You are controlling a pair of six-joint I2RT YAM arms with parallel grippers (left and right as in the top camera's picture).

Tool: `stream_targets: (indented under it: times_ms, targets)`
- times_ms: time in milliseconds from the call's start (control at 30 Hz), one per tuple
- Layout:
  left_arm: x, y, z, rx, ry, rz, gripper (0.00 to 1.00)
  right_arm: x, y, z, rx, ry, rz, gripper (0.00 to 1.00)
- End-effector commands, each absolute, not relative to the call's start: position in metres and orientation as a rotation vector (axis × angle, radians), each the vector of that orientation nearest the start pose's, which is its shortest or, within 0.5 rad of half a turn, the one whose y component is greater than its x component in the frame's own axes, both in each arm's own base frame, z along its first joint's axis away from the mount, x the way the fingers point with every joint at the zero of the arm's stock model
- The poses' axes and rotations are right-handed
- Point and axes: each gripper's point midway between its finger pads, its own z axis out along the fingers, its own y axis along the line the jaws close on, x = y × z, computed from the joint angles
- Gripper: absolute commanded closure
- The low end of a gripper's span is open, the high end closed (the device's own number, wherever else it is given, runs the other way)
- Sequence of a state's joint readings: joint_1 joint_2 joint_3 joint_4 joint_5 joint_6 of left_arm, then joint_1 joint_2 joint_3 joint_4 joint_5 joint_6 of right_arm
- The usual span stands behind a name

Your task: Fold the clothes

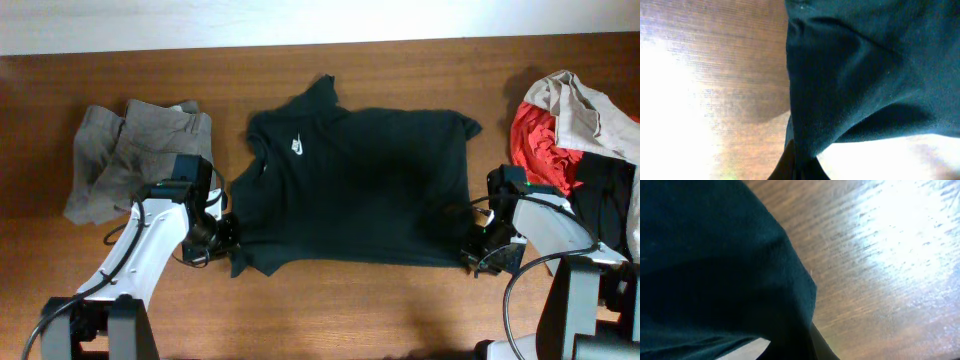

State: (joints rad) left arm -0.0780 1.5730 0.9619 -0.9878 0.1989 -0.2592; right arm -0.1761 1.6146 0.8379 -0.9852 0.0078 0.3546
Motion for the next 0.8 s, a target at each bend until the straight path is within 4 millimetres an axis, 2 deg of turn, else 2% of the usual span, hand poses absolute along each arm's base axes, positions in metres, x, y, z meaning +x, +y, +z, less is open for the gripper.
stream_targets:
  times_ms: [0,100,367,400,433,533,700,767]
  targets:
    - [0.242,-0.037,0.044,-0.238,3.19,-0.172,0.99,0.202,-0.036,0.015,0.826,3.208,-0.023,0.88]
    - [0.234,-0.024,0.044,-0.255,3.218,-0.061,1.0,0.201,-0.027,0.015,0.798,3.229,0.064,0.87]
    - [0.232,-0.022,0.044,-0.374,3.221,-0.12,0.99,0.203,-0.028,0.015,0.795,3.22,0.065,0.84]
    - [0.231,-0.021,0.044,-0.373,3.224,-0.108,0.95,0.203,-0.028,0.015,0.793,3.22,0.061,0.83]
    - [0.23,-0.02,0.044,-0.373,3.229,-0.102,0.85,0.204,-0.028,0.015,0.787,3.219,0.062,0.82]
    - [0.228,-0.014,0.044,-0.371,3.234,-0.045,0.67,0.204,-0.028,0.015,0.781,3.22,0.062,0.78]
    - [0.228,-0.01,0.044,-0.368,3.229,-0.004,0.61,0.203,-0.03,0.015,0.78,3.22,0.045,0.66]
    - [0.234,-0.01,0.045,-0.358,3.208,-0.011,0.61,0.203,-0.031,0.015,0.78,3.22,0.038,0.51]
